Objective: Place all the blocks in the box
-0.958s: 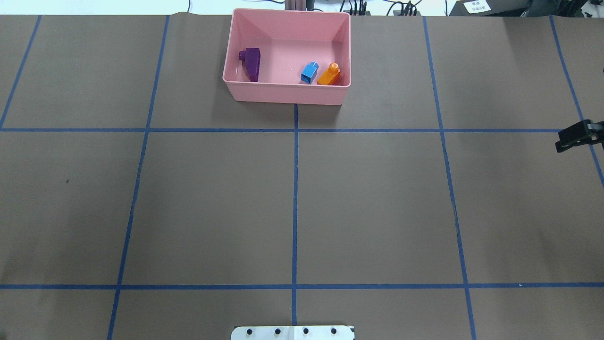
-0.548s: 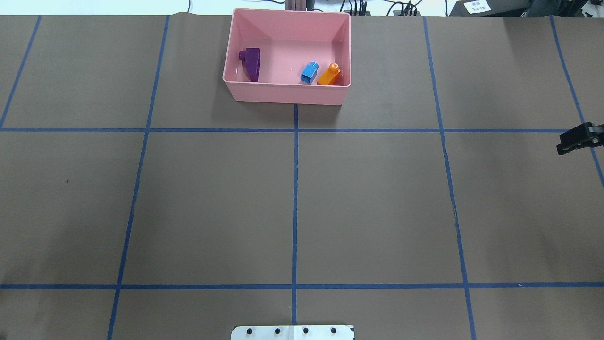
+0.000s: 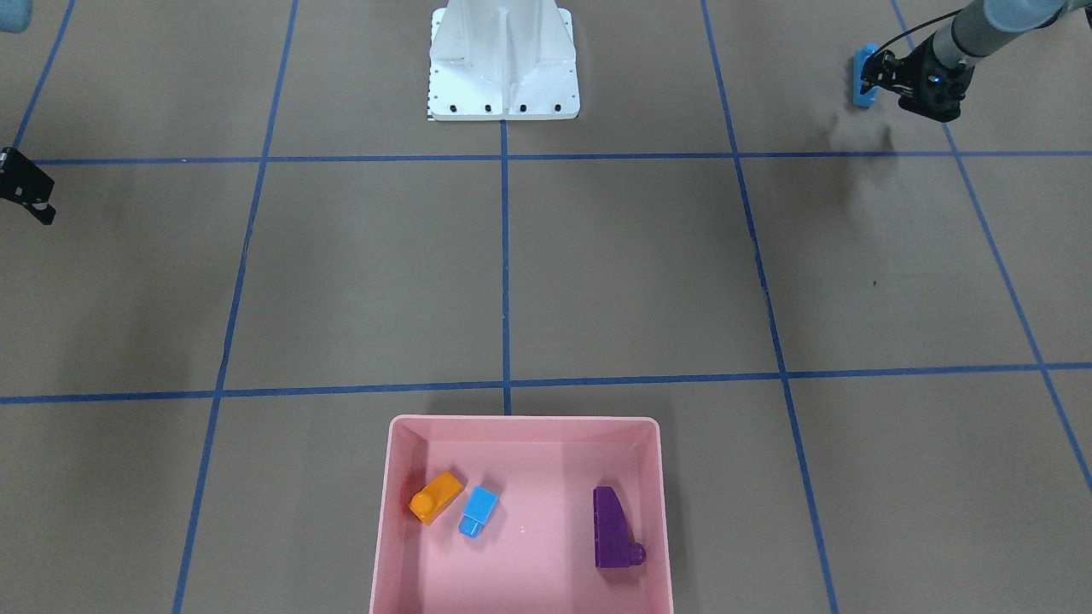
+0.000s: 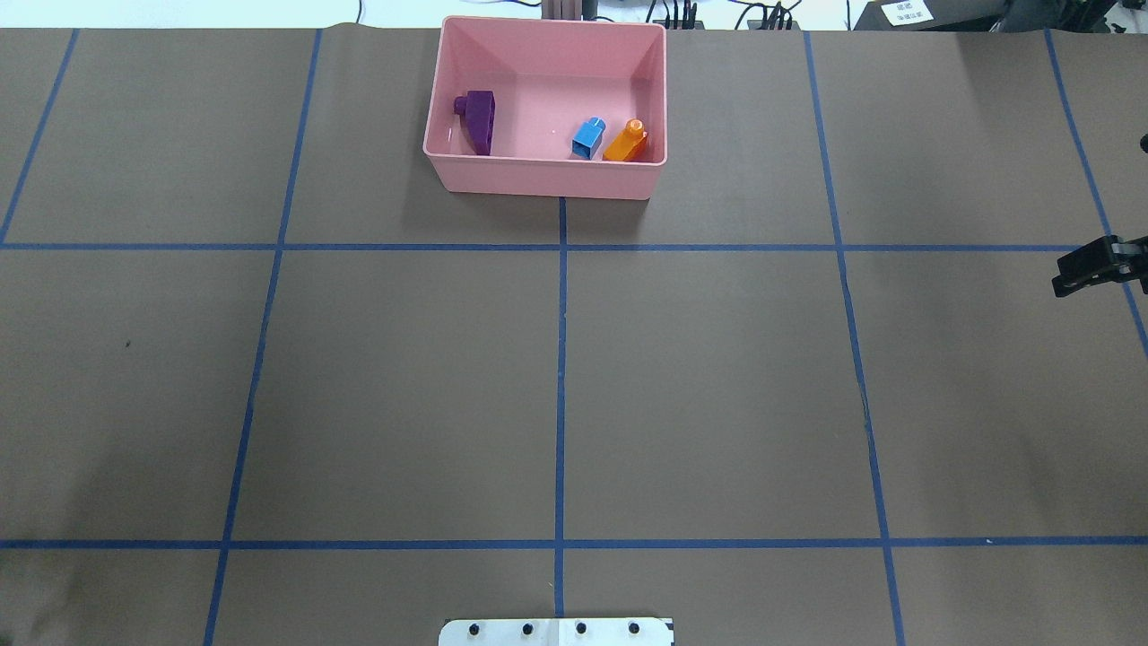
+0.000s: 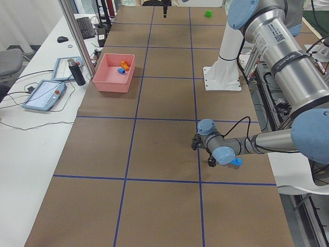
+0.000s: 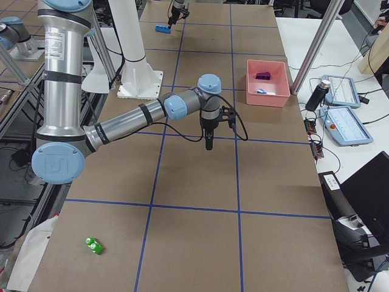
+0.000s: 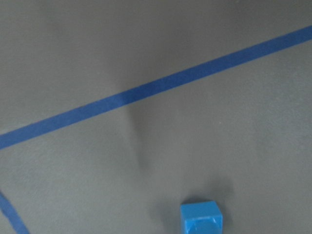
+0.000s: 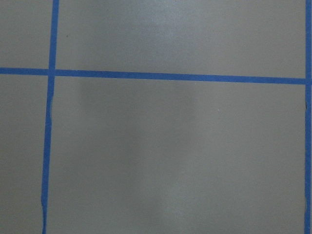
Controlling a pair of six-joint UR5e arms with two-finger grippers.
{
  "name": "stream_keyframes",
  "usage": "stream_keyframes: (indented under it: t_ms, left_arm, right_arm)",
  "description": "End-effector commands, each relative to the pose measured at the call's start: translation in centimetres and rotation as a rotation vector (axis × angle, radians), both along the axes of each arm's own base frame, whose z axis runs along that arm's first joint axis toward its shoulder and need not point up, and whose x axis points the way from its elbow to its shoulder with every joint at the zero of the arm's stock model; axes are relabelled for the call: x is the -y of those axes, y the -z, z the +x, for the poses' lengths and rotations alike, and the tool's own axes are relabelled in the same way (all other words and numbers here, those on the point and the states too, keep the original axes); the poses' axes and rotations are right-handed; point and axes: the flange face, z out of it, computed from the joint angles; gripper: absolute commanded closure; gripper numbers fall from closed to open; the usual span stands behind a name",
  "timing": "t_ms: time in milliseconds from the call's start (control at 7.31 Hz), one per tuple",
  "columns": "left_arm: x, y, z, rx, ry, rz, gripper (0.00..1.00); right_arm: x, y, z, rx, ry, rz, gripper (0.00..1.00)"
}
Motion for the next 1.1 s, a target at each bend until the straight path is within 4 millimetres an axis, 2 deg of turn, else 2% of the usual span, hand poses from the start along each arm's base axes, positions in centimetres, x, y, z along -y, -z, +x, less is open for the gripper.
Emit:
stream_keyframes:
  t_ms: [0, 137, 274, 958]
  left_arm:
    - [-0.7, -0.2, 1.0, 0.011, -0.027, 0.004, 0.11]
    - [-0.8, -0.3, 0.8, 0.017, -0.026, 0.007, 0.31]
    - [-0.9, -0.3, 0.8, 0.017, -0.026, 0.006, 0.44]
    - [-1.8, -0.5, 1.7, 0.042, -0.032, -0.013, 0.43]
  right_arm:
    - [0.1, 0.2, -0.1, 0.002, -0.003, 0.001, 0.01]
    - [0.1, 0.3, -0.2, 0.004, -0.003, 0.001, 0.01]
    - [0.2, 0.3, -0.3, 0.004, -0.003, 0.000, 0.01]
    - [0.2, 0.5, -0.5, 0.005, 0.000, 0.002, 0.01]
